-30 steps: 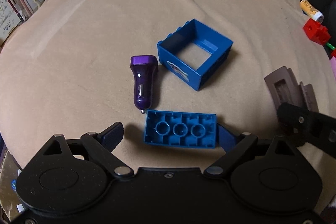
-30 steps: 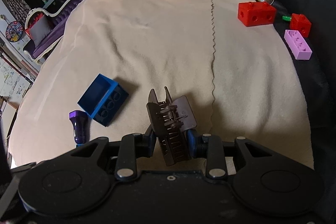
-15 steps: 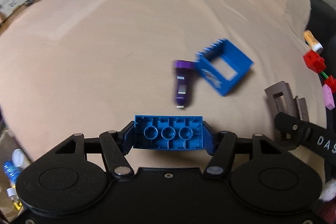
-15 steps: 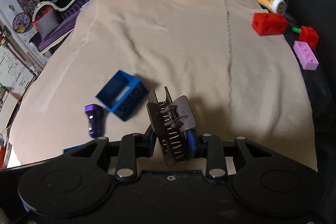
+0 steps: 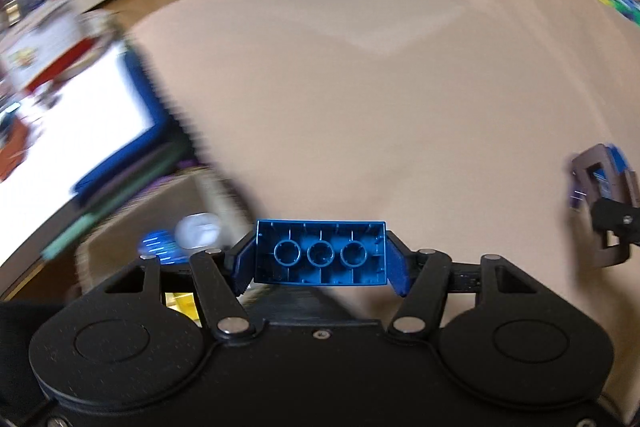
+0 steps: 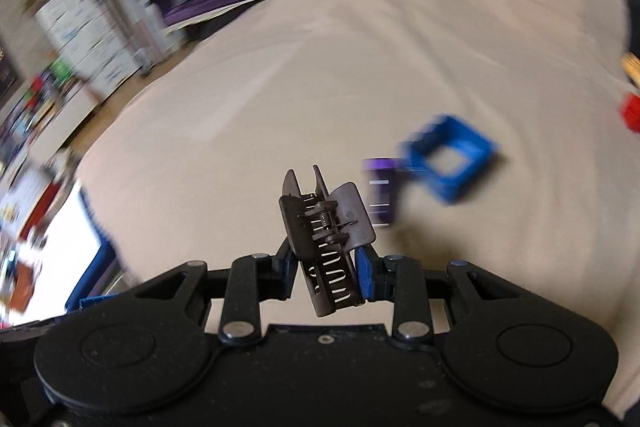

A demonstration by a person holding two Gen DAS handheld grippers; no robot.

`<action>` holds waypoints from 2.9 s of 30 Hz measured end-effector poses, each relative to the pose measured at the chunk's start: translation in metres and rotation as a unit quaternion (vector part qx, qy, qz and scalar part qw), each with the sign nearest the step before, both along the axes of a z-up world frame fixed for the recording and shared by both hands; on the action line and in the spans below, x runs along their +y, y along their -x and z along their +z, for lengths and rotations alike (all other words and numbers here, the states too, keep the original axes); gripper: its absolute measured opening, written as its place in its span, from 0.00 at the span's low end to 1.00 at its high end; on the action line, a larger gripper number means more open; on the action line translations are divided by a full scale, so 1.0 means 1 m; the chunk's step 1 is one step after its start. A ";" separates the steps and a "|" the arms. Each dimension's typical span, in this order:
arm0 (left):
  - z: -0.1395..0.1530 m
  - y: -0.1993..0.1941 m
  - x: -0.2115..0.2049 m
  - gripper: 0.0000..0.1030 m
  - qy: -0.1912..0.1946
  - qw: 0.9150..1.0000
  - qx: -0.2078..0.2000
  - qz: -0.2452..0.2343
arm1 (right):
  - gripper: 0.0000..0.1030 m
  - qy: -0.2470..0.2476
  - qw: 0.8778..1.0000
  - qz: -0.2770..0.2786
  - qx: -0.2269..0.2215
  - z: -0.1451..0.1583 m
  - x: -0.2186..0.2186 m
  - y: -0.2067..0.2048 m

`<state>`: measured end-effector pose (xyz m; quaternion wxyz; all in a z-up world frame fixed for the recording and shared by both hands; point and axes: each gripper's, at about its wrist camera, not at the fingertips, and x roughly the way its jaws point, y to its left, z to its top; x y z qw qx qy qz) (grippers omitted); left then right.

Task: Organize rigid objects
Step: 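Carry the blue brick and hair clip into the basket and open both grippers, then withdraw both tools upward from the basket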

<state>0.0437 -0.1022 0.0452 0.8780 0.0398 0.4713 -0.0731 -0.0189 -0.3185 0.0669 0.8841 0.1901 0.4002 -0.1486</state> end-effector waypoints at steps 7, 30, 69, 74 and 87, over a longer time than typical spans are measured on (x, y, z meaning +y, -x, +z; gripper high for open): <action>-0.006 -0.008 0.101 0.57 0.008 0.994 0.002 0.112 | 0.29 -0.011 0.993 0.119 0.021 -0.003 0.098 -0.046; -0.037 -0.012 0.183 0.57 0.030 0.967 0.034 0.250 | 0.29 0.010 0.962 0.251 0.105 -0.047 0.254 -0.098; -0.044 -0.021 0.185 0.79 0.048 0.969 0.053 0.237 | 0.54 0.030 0.971 0.212 0.108 -0.067 0.255 -0.110; -0.040 -0.016 0.183 0.79 0.042 0.971 0.040 0.234 | 0.57 0.032 0.970 0.212 0.114 -0.070 0.253 -0.105; -0.037 -0.014 0.180 0.85 0.042 0.972 0.029 0.231 | 0.71 0.042 0.970 0.213 0.105 -0.070 0.249 -0.100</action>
